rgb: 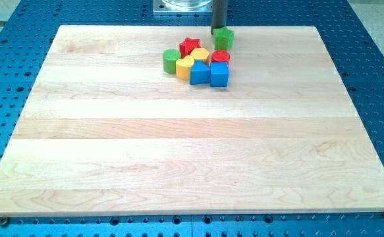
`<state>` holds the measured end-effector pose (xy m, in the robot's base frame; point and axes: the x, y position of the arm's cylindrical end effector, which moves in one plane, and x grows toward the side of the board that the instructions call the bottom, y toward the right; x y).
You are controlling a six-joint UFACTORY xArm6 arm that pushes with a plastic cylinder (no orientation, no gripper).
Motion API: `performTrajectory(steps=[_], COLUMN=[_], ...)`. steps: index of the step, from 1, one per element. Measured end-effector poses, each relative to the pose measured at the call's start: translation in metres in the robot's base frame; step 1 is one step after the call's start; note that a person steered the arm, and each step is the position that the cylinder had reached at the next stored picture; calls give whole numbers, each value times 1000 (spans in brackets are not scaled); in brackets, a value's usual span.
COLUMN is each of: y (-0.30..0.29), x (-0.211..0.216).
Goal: Place the green star into the red circle
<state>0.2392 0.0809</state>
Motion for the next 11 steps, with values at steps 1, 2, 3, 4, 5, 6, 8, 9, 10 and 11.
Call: performTrajectory(steps=[1,2,3,4,5,6,8,9,10,11], y=[12,70,85,51,46,29,3,-31,-37,-72], x=[25,32,91,70,70,62,63,61,36,5])
